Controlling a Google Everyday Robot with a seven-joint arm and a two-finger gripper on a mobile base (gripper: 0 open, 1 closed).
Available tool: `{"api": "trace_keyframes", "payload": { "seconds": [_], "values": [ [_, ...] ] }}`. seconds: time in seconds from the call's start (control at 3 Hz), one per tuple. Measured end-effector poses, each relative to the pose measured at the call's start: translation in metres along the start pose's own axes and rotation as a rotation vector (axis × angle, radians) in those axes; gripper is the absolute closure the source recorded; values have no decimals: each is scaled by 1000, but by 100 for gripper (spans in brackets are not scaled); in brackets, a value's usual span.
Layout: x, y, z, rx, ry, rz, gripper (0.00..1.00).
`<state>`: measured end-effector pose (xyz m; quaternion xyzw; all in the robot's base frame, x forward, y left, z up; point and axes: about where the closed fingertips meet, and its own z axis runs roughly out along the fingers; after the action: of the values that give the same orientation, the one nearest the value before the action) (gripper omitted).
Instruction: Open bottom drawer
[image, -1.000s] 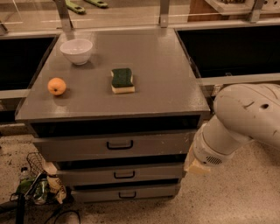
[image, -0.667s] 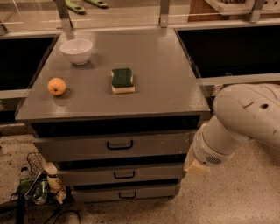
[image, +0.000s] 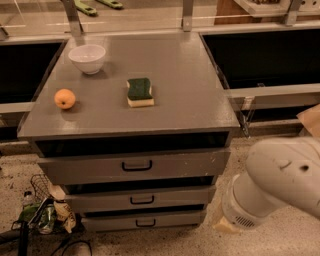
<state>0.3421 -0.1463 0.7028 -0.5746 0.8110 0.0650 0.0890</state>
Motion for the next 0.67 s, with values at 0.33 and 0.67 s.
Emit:
{"api": "trace_keyframes", "payload": {
  "seconds": [0.33, 0.67],
  "values": [
    [18, 43, 46, -64, 23, 24, 100],
    [41, 86, 99, -155, 74, 55, 100]
  ]
}}
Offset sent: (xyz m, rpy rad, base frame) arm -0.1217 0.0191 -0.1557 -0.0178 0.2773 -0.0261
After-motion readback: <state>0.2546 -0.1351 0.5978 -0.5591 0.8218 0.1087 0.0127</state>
